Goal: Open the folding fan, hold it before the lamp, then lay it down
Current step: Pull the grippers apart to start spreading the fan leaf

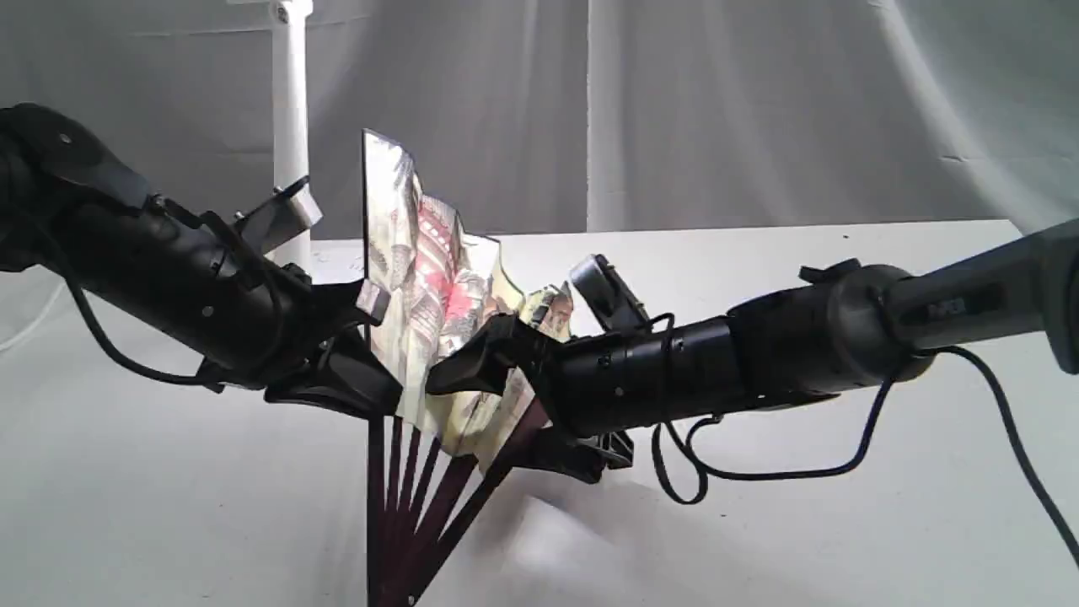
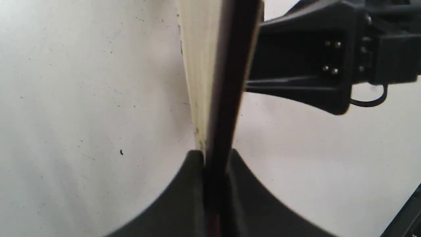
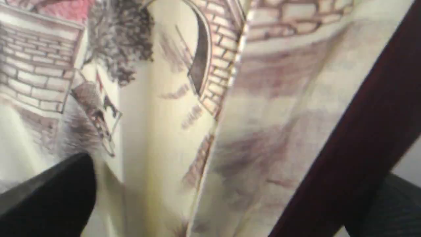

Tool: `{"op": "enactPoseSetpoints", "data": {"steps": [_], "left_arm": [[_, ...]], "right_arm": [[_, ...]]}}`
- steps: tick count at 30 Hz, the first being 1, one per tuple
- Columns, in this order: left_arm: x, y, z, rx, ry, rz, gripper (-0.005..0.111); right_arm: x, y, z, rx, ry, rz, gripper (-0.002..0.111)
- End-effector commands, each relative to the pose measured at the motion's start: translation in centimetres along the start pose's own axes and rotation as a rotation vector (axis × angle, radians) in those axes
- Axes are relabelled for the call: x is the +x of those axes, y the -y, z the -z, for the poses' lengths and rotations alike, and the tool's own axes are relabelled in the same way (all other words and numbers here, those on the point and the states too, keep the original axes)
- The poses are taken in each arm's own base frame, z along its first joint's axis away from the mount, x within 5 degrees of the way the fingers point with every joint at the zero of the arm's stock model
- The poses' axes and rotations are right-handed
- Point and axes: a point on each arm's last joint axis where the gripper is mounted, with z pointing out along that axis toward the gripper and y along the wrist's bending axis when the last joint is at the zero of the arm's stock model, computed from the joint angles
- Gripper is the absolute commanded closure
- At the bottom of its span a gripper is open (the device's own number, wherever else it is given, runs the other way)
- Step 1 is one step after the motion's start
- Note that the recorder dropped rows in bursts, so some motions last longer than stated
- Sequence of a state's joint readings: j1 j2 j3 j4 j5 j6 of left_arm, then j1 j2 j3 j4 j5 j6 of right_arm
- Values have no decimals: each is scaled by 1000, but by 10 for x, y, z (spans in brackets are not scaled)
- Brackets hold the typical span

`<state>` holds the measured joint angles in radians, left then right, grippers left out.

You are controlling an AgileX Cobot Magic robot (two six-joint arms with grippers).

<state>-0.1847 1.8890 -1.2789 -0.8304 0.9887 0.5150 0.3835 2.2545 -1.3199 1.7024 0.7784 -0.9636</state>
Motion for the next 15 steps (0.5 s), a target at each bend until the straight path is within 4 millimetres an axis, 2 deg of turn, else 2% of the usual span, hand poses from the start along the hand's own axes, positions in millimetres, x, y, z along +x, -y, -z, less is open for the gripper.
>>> {"op": "enactPoseSetpoints", "data": {"steps": [1, 4, 12, 15], "left_arm": [[0, 4, 1, 35, -8, -4, 107], [0, 4, 1, 35, -9, -4, 107], [-2, 3, 1, 22, 13, -4, 107], [-5, 1, 1, 4, 45, 4, 107]], "right_arm": [[0, 1, -2, -13, 17, 16, 11], [0, 1, -2, -15, 17, 50, 17], [-1, 1, 1, -32, 13, 62, 65], [-5, 2, 6, -52, 14, 55, 72]]}}
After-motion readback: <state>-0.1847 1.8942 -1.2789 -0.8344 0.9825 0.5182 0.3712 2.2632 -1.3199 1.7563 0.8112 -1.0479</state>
